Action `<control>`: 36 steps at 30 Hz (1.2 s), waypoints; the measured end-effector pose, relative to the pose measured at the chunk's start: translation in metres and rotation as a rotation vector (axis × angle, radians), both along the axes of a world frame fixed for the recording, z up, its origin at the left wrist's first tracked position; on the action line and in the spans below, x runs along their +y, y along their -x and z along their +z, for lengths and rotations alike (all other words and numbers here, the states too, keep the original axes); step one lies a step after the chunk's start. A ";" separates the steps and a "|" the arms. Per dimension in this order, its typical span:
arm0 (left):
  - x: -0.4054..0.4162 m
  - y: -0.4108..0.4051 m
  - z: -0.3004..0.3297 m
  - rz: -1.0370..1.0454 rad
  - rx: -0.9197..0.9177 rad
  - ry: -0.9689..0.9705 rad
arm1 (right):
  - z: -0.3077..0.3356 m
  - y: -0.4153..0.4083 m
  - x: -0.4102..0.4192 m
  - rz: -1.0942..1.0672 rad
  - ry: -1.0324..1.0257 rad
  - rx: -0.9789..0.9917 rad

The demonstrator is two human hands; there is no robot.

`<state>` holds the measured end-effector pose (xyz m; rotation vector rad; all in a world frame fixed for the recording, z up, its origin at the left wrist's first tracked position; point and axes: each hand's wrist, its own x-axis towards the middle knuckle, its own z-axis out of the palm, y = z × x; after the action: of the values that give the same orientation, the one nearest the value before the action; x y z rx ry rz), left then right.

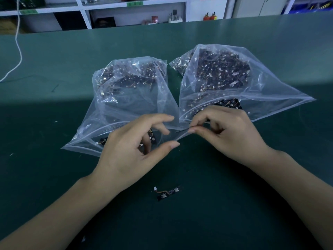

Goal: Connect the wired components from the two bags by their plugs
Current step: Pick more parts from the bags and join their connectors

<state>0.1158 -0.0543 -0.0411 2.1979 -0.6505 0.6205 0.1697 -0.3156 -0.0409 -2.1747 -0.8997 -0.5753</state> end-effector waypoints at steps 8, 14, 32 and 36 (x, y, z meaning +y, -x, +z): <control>0.001 0.000 0.001 -0.018 -0.040 -0.050 | -0.009 -0.023 -0.024 -0.285 -0.042 0.160; 0.002 -0.002 0.001 -0.034 -0.079 -0.073 | -0.012 -0.027 -0.031 -0.492 -0.071 0.213; 0.008 0.001 0.013 -0.398 0.483 -0.249 | -0.001 -0.012 -0.016 -0.490 -0.088 0.240; 0.008 0.004 0.020 -0.396 0.466 -0.382 | 0.001 -0.006 -0.010 -0.443 -0.111 0.234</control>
<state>0.1117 -0.0464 -0.0214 2.3395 -0.9694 -0.2365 0.1755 -0.3257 -0.0403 -2.2887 -0.2539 -0.5461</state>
